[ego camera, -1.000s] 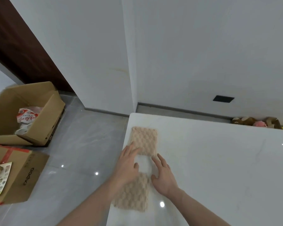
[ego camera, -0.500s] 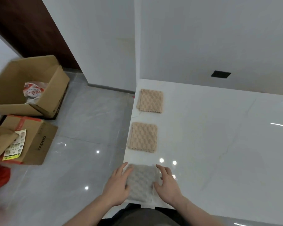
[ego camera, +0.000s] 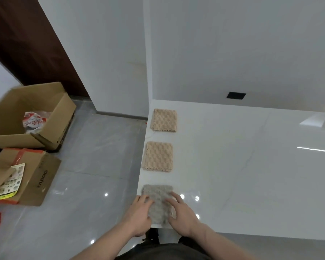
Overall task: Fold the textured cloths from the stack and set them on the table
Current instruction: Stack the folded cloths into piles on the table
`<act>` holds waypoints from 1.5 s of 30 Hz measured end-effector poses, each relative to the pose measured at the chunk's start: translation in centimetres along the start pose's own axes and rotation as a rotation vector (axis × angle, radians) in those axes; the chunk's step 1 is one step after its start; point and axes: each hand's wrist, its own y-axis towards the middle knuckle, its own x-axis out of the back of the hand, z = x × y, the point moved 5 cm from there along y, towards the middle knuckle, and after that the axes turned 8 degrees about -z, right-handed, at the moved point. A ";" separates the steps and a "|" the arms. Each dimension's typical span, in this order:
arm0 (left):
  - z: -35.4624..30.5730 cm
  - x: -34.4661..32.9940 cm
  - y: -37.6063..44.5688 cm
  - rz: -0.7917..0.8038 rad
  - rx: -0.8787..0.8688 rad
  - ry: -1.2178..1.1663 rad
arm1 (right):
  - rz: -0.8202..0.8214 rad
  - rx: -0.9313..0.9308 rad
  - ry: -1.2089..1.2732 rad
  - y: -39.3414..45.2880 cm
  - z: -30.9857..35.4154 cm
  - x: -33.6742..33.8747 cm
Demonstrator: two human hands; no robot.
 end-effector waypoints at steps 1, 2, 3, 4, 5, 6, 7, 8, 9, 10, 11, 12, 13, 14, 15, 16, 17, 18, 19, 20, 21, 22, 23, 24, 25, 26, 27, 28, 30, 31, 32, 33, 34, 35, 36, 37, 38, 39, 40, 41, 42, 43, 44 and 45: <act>-0.4 0.5 -0.2 -0.037 -0.008 -0.015 | -0.034 -0.008 0.045 -0.4 -0.3 0.7; -0.9 1.0 -0.4 -0.073 -0.016 -0.029 | -0.065 -0.016 0.088 -0.9 -0.7 1.4; -1.5 1.6 -0.7 -0.107 -0.025 -0.038 | -0.096 -0.025 0.125 -1.3 -1.2 2.1; -2.1 2.0 -0.9 -0.133 -0.032 -0.040 | -0.128 -0.031 0.160 -1.7 -1.7 2.8; -2.9 2.3 -1.1 -0.155 -0.038 -0.041 | -0.159 -0.035 0.199 -2.2 -2.2 3.7; -3.7 2.6 -1.2 -0.171 -0.044 -0.043 | -0.189 -0.040 0.244 -2.7 -2.8 4.6; -4.7 2.8 -1.3 -0.187 -0.053 -0.047 | -0.222 -0.045 0.290 -3.3 -3.5 5.6; -5.9 2.9 -1.2 -0.201 -0.066 -0.052 | -0.259 -0.049 0.331 -4.0 -4.3 6.8; -7.5 2.7 -0.9 -0.207 -0.083 -0.053 | -0.299 -0.052 0.362 -4.9 -5.5 8.1; -9.3 2.3 -0.5 -0.208 -0.100 -0.054 | -0.340 -0.052 0.391 -5.9 -6.7 9.4; -11.1 2.1 -0.1 -0.209 -0.116 -0.055 | -0.383 -0.050 0.422 -6.9 -7.9 10.8; -13.0 1.8 0.3 -0.209 -0.131 -0.057 | -0.414 -0.050 0.446 -8.0 -9.3 12.1; -15.2 1.4 0.8 -0.209 -0.146 -0.057 | -0.433 -0.053 0.457 -9.1 -10.8 13.3; -17.6 0.9 1.3 -0.211 -0.162 -0.057 | -0.446 -0.056 0.463 -10.4 -12.7 14.6; -20.0 0.4 1.8 -0.216 -0.175 -0.063 | -0.462 -0.063 0.472 -11.8 -14.6 15.9; -22.4 -0.2 2.2 -0.217 -0.180 -0.076 | -0.481 -0.073 0.482 -13.1 -16.4 17.2; -24.7 -0.7 2.5 -0.224 -0.185 -0.093 | -0.500 -0.084 0.491 -14.3 -18.2 18.4; -26.8 -1.2 2.8 -0.231 -0.193 -0.110 | -0.514 -0.097 0.494 -15.2 -20.0 19.5; -28.9 -1.7 2.9 -0.239 -0.201 -0.125 | -0.523 -0.111 0.493 -16.2 -21.6 20.4; -30.9 -2.3 3.0 -0.246 -0.206 -0.136 | -0.531 -0.123 0.491 -17.0 -23.1 21.4; -32.6 -2.8 3.0 -0.250 -0.211 -0.143 | -0.538 -0.135 0.494 -17.7 -24.4 22.4; -34.2 -3.3 2.8 -0.249 -0.214 -0.148 | -0.541 -0.146 0.499 -18.2 -25.5 23.3; -35.4 -3.8 2.6 -0.249 -0.214 -0.156 | -0.541 -0.150 0.505 -18.6 -26.4 24.2; -36.4 -4.3 2.5 -0.248 -0.213 -0.165 | -0.540 -0.149 0.513 -18.9 -27.0 25.0; -37.2 -4.6 2.4 -0.245 -0.214 -0.169 | -0.541 -0.146 0.523 -19.1 -27.5 25.9; -37.9 -4.9 2.4 -0.241 -0.217 -0.167 | -0.543 -0.142 0.531 -19.1 -27.9 26.7; -38.4 -5.1 2.4 -0.233 -0.222 -0.158 | -0.547 -0.138 0.538 -19.1 -28.3 27.4; -38.7 -5.3 2.7 -0.226 -0.226 -0.147 | -0.552 -0.134 0.544 -19.0 -28.6 28.1; -39.2 -5.3 3.6 -0.210 -0.232 -0.122 | -0.569 -0.133 0.553 -18.8 -29.2 29.2; -39.5 -5.2 4.2 -0.198 -0.236 -0.110 | -0.579 -0.139 0.560 -18.9 -29.6 29.7; -39.8 -5.2 5.0 -0.185 -0.243 -0.099 | -0.589 -0.145 0.564 -19.0 -29.9 30.2; -40.3 -5.3 5.8 -0.178 -0.250 -0.088 | -0.595 -0.148 0.560 -19.2 -30.4 30.6; -40.8 -5.5 6.6 -0.170 -0.257 -0.075 | -0.597 -0.155 0.551 -19.4 -30.9 31.0; -41.6 -5.7 7.5 -0.158 -0.263 -0.066 | -0.598 -0.162 0.542 -19.8 -31.6 31.4; -42.4 -6.1 8.2 -0.144 -0.269 -0.065 | -0.600 -0.169 0.536 -20.3 -32.4 31.8; -43.4 -6.6 8.9 -0.131 -0.277 -0.067 | -0.606 -0.175 0.533 -20.7 -33.2 32.2; -44.6 -7.0 9.4 -0.123 -0.288 -0.069 | -0.616 -0.186 0.532 -21.1 -34.2 32.6; -45.8 -7.4 9.8 -0.120 -0.297 -0.071 | -0.624 -0.203 0.533 -21.5 -35.2 33.0; -47.1 -7.8 10.1 -0.117 -0.306 -0.080 | -0.630 -0.221 0.539 -21.8 -36.2 33.4; -48.4 -8.2 10.3 -0.113 -0.314 -0.092 | -0.636 -0.229 0.547 -22.1 -37.1 33.8; -49.6 -8.7 10.6 -0.109 -0.319 -0.103 | -0.642 -0.229 0.550 -22.3 -38.0 34.4; -50.8 -9.3 10.8 -0.108 -0.321 -0.112 | -0.644 -0.224 0.547 -22.4 -38.9 34.9; -51.9 -9.9 11.0 -0.107 -0.317 -0.116 | -0.640 -0.221 0.545 -22.4 -39.8 35.5; -52.8 -10.5 11.2 -0.105 -0.311 -0.113 | -0.631 -0.221 0.548 -22.4 -40.8 36.1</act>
